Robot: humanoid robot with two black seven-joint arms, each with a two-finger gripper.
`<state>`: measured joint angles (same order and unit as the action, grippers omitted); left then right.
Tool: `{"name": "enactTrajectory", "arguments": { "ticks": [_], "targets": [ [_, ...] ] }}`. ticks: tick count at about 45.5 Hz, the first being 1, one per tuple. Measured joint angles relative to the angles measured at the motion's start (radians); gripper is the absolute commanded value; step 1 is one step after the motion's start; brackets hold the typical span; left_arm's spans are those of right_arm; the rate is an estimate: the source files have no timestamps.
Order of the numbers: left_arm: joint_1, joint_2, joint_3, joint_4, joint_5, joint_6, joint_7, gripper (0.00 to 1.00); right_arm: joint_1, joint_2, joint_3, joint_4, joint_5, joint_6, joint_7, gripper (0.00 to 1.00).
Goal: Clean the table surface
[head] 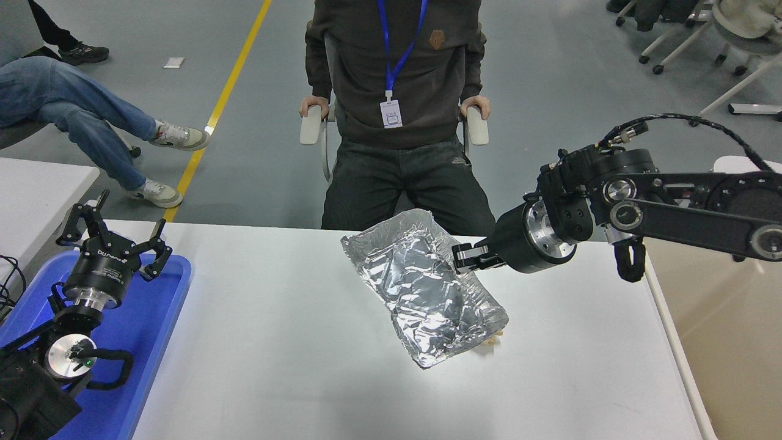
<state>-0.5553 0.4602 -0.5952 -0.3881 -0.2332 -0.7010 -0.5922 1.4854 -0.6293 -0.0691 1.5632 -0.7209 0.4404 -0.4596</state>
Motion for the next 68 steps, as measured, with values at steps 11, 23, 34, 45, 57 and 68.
{"name": "enactTrajectory", "arguments": {
  "ticks": [11,23,34,45,57,68],
  "targets": [
    [0.000,0.000,0.000,0.000,0.000,0.000,0.000,1.00,-0.004,-0.090,-0.007,0.012,-0.007,0.027,0.000,0.00],
    [0.000,0.000,0.000,0.000,0.000,0.000,0.000,1.00,-0.017,-0.221,-0.008,0.017,-0.020,0.059,0.002,0.00],
    [0.000,0.000,0.000,0.000,0.000,0.000,0.000,1.00,-0.042,-0.353,-0.003,0.016,-0.033,0.069,0.007,0.00],
    [0.000,0.000,0.000,0.000,0.000,0.000,0.000,1.00,-0.079,-0.485,0.001,0.013,-0.038,0.075,0.028,0.00],
    [0.000,0.000,0.000,0.000,0.000,0.002,0.000,1.00,-0.134,-0.582,0.001,-0.044,-0.054,0.077,0.099,0.00],
    [0.000,0.000,0.000,0.000,0.000,0.002,0.000,1.00,-0.197,-0.606,0.001,-0.179,-0.083,0.073,0.186,0.00]
  ]
}}
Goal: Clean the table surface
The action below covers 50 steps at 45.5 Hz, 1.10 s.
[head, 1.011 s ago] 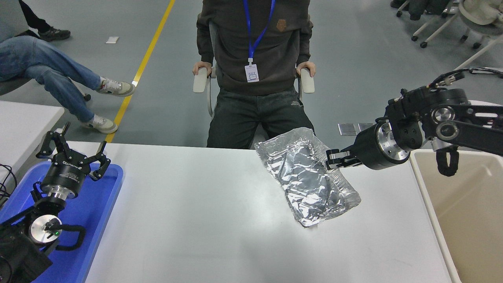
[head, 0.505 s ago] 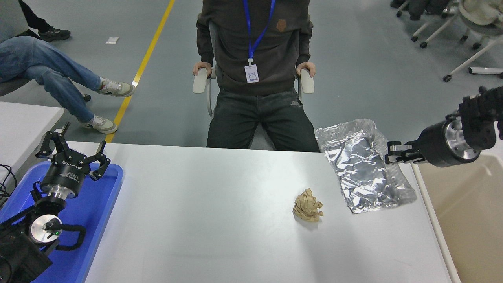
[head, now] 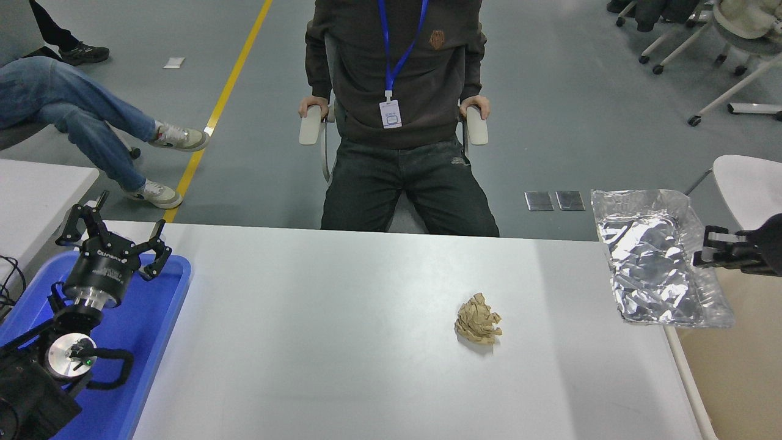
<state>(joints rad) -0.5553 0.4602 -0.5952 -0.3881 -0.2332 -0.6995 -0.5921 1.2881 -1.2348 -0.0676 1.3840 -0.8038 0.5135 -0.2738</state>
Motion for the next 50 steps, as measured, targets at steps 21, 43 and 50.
{"name": "enactTrajectory", "arguments": {
  "ticks": [21,43,50],
  "targets": [
    [0.000,0.000,0.000,0.000,0.000,0.000,0.000,1.00,-0.130,0.047,-0.009,-0.368,-0.014,-0.005,0.182,0.00],
    [0.000,0.000,0.000,0.000,0.000,0.000,0.000,1.00,-0.289,0.177,-0.012,-0.741,-0.012,-0.007,0.322,0.00],
    [0.000,0.000,0.000,0.000,0.000,0.000,0.000,1.00,-0.354,0.258,-0.011,-0.892,-0.005,-0.007,0.370,0.00]
  ]
}}
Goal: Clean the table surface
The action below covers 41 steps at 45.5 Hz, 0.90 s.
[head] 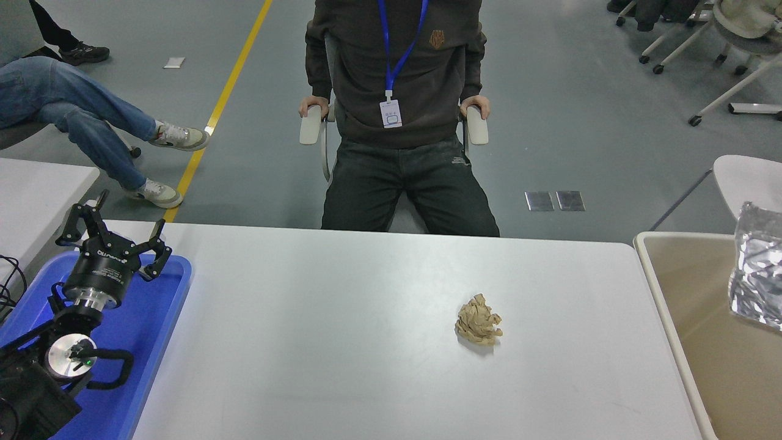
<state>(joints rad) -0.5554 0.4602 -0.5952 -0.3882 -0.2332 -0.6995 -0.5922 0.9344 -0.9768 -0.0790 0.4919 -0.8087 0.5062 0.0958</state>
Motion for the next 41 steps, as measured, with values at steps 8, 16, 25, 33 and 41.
{"name": "enactTrajectory", "arguments": {
  "ticks": [8,16,25,33,41],
  "targets": [
    [0.000,0.000,0.000,0.000,0.000,0.000,0.000,1.00,-0.067,0.094,0.000,-0.166,0.004,0.000,0.050,0.00],
    [0.000,0.000,0.000,0.000,0.000,0.000,0.000,1.00,-0.123,0.172,-0.002,-0.299,0.006,-0.010,0.090,0.00],
    [0.000,0.000,0.000,0.000,0.000,0.000,0.000,1.00,-0.196,0.254,-0.008,-0.390,0.007,-0.116,0.111,0.00],
    [0.000,0.000,0.000,0.000,0.000,0.000,0.000,1.00,-0.244,0.313,-0.075,-0.425,0.007,-0.240,0.118,0.00],
    [0.000,0.000,0.000,0.000,0.000,0.000,0.000,1.00,-0.268,0.361,-0.178,-0.441,0.008,-0.368,0.121,0.00]
  ]
}}
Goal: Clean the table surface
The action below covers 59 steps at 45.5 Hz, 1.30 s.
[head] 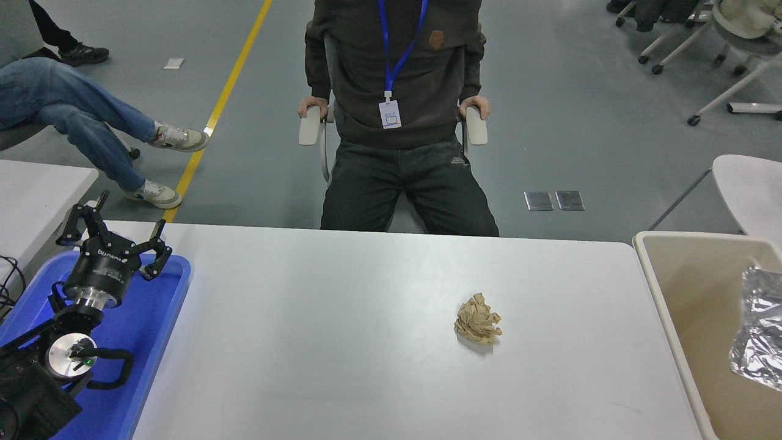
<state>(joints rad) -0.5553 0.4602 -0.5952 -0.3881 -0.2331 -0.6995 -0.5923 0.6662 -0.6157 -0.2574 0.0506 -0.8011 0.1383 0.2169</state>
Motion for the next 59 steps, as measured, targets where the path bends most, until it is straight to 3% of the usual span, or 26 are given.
{"name": "enactTrajectory", "arguments": {
  "ticks": [15,50,53,54,55,56,59],
  "targets": [
    [0.000,0.000,0.000,0.000,0.000,0.000,0.000,1.00,-0.018,0.063,-0.107,-0.044,0.000,-0.106,-0.002,0.00],
    [0.000,0.000,0.000,0.000,0.000,0.000,0.000,1.00,-0.031,0.096,-0.130,-0.072,0.001,-0.137,-0.004,0.00],
    [0.000,0.000,0.000,0.000,0.000,0.000,0.000,1.00,-0.031,0.096,-0.129,-0.073,0.001,-0.140,-0.005,0.26],
    [0.000,0.000,0.000,0.000,0.000,0.000,0.000,1.00,-0.031,0.096,-0.128,-0.073,0.001,-0.140,-0.005,0.59],
    [0.000,0.000,0.000,0.000,0.000,0.000,0.000,1.00,-0.032,0.096,-0.127,-0.073,0.001,-0.141,-0.006,0.78],
    [0.000,0.000,0.000,0.000,0.000,0.000,0.000,1.00,-0.032,0.096,-0.127,-0.073,0.001,-0.141,-0.006,0.90],
    [0.000,0.000,0.000,0.000,0.000,0.000,0.000,1.00,-0.032,0.097,-0.125,-0.074,0.002,-0.143,-0.007,0.97]
  ]
}}
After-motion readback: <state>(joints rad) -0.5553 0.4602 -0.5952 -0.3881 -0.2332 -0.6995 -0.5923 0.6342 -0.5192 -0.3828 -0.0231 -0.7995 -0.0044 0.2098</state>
